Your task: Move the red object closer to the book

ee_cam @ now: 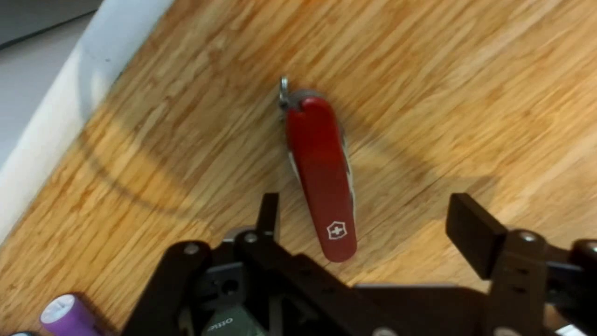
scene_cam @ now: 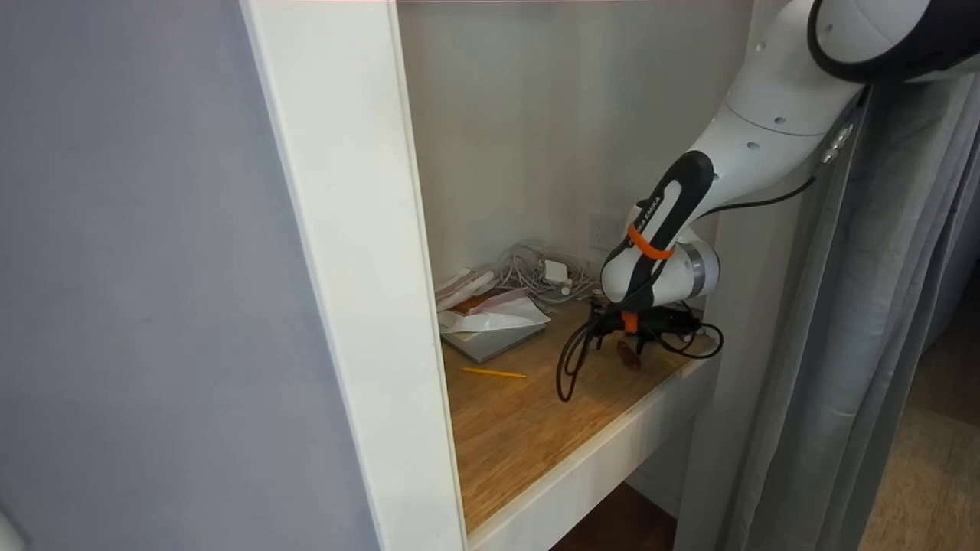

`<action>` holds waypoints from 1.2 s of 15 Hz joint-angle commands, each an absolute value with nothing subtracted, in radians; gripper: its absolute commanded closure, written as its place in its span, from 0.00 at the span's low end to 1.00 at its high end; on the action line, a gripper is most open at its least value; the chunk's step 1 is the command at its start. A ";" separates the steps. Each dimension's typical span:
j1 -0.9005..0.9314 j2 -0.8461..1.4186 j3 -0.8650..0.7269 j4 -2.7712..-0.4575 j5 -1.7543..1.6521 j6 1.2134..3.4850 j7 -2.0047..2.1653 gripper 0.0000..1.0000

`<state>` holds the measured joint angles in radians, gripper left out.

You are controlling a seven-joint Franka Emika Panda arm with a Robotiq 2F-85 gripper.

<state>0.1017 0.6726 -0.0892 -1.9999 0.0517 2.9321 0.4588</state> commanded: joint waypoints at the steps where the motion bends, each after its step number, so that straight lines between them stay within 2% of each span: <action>1: 0.129 0.741 -0.124 -1.925 0.086 2.950 0.440 0.41; 8: 0.179 0.713 -0.198 -1.931 0.052 2.875 0.422 0.90; 9: 0.181 0.704 -0.202 -1.936 0.046 2.856 0.410 0.93; 10: 0.190 0.695 -0.213 -1.940 0.035 2.835 0.404 0.94; 11: 0.193 0.691 -0.217 -1.942 0.028 2.819 0.400 0.90; 18: 0.160 0.655 -0.169 -1.950 0.052 2.759 0.379 0.91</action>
<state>0.1797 0.6923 -0.2047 -1.9333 0.0344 2.8052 0.3905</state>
